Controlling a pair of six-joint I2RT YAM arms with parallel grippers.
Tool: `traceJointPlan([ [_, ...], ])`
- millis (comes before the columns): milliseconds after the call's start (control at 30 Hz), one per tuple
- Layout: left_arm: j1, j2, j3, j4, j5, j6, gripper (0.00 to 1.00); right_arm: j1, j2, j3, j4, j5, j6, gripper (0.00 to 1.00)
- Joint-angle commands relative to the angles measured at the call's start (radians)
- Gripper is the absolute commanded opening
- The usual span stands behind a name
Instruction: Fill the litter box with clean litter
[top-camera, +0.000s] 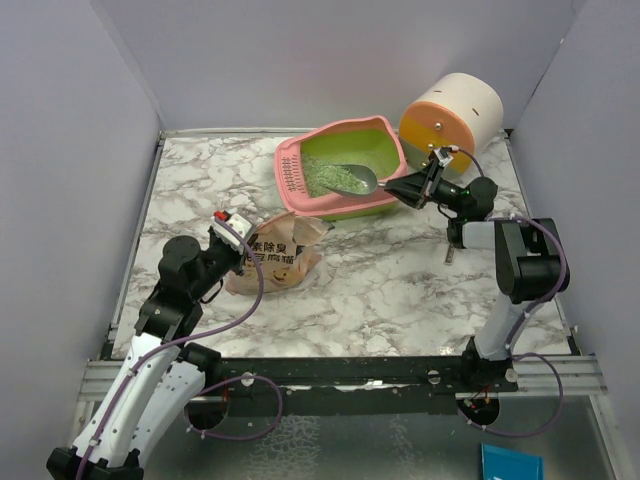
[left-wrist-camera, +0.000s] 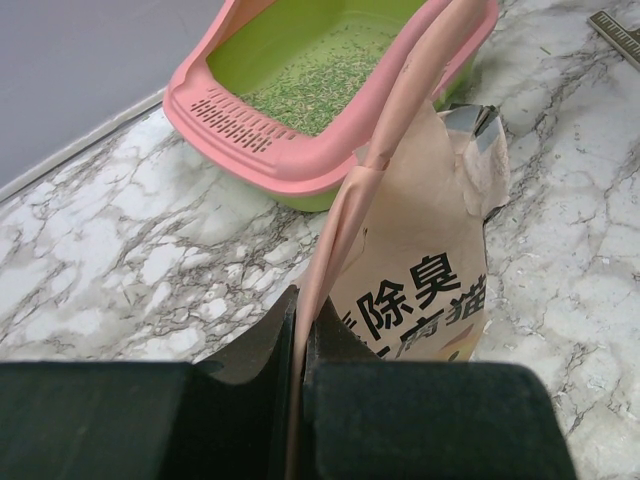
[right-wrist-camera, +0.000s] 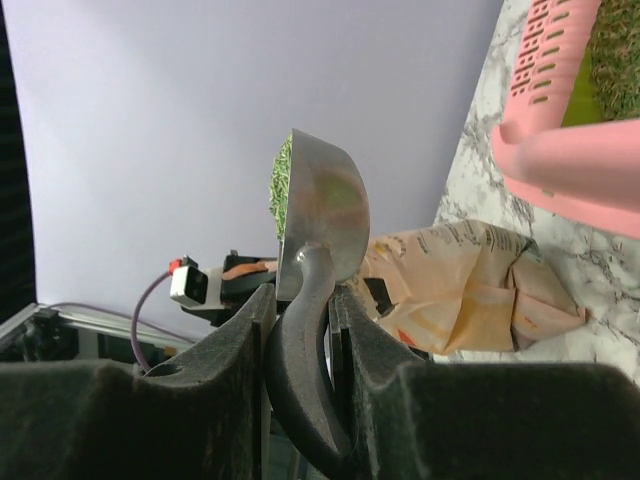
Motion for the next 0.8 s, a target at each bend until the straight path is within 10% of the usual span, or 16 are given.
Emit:
traceJointPlan([
  [0, 0.0, -0.023, 0.005, 0.06, -0.004, -0.017, 0.0, -0.01, 0.073, 0.08, 0.165, 0.07, 0.133, 0.01],
  [367, 0.0, -0.029, 0.008, 0.063, 0.007, -0.031, 0.0, -0.021, 0.137, 0.264, 0.084, 0.064, 0.12, 0.01],
  [767, 0.0, -0.052, 0.005, 0.05, 0.012, -0.042, 0.0, -0.029, 0.054, 0.795, -1.18, 0.221, -0.916, 0.01],
])
